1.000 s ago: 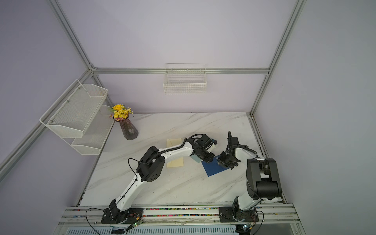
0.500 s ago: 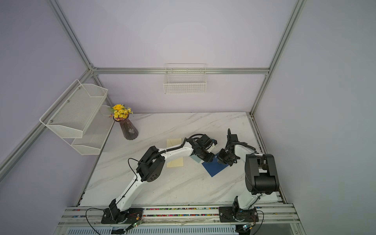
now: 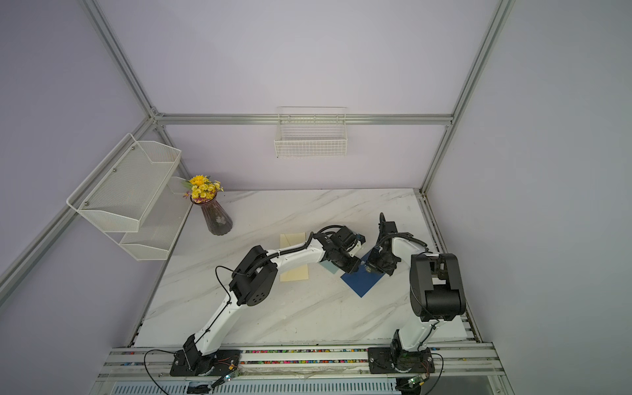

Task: Fold the letter paper in half and place it into the envelope
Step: Fold the envelope flap on the envelope.

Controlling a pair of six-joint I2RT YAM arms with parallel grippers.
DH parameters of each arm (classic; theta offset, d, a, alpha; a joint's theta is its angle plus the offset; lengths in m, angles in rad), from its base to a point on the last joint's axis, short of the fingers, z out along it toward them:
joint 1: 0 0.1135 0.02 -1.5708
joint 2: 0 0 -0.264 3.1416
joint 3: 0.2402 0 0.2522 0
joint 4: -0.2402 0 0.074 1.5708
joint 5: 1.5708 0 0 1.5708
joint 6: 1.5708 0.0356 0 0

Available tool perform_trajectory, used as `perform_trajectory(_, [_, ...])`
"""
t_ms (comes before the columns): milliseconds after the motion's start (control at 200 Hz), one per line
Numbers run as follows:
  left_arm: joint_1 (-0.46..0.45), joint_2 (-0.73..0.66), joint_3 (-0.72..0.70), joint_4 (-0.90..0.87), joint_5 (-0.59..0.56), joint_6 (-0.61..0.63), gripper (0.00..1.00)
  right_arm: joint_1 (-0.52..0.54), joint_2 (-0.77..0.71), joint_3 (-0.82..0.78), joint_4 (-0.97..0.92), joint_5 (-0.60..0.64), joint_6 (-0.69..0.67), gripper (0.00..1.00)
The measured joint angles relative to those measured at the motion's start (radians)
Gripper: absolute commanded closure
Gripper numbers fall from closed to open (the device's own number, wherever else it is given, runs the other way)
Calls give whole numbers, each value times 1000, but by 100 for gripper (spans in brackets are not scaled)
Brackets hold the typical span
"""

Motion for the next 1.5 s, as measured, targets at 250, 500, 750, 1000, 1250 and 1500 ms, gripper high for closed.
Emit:
perform_trajectory(250, [0, 0, -3, 4, 2, 0, 100, -8, 0, -10, 17, -56, 0, 100])
perform_trajectory(500, [1, 0, -4, 3, 6, 0, 100, -20, 16, -30, 137, -198, 31, 100])
perform_trajectory(750, [1, 0, -6, 4, 10, 0, 100, -17, 48, -4, 166, -220, 42, 100])
perform_trajectory(1000, [1, 0, -14, 17, 18, 0, 100, 1, 56, 37, 106, -108, 29, 100])
perform_trajectory(1250, [2, 0, -20, 28, 27, -1, 100, 0, 89, 77, 82, -118, 23, 100])
perform_trajectory(1500, [9, 0, -30, 47, 34, -17, 100, -3, 127, 122, 70, -140, 24, 100])
